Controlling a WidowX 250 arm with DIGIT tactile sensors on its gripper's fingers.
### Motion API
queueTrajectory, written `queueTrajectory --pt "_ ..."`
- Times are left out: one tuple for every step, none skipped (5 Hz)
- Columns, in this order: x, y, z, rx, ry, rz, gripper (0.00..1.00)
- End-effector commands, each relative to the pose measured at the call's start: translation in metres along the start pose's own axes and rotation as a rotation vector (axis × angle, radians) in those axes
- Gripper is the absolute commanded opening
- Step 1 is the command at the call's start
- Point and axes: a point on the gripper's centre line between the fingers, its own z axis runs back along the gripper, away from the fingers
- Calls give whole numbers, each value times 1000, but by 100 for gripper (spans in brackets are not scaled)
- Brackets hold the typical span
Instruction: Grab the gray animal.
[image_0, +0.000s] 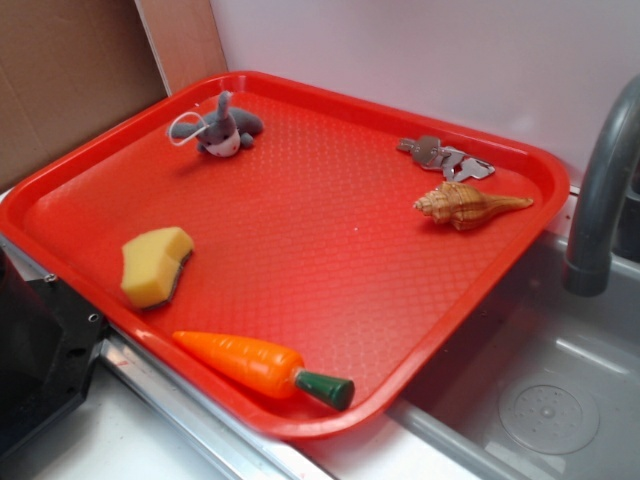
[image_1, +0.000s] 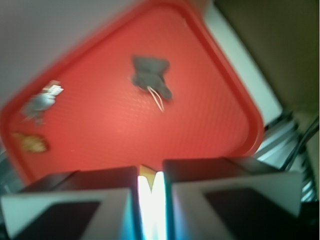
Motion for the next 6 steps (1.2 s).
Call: queueTrajectory --pt "51 45 -46 97 -102 118 100" --pt "77 50 -78 130 -98 135 100" --pt "99 38 -106 115 -110 100 100" --pt "108 31 -133 118 -103 95 100" --pt "108 32 -164 109 -69 91 100" --pt "101 23 -187 102 -45 21 100"
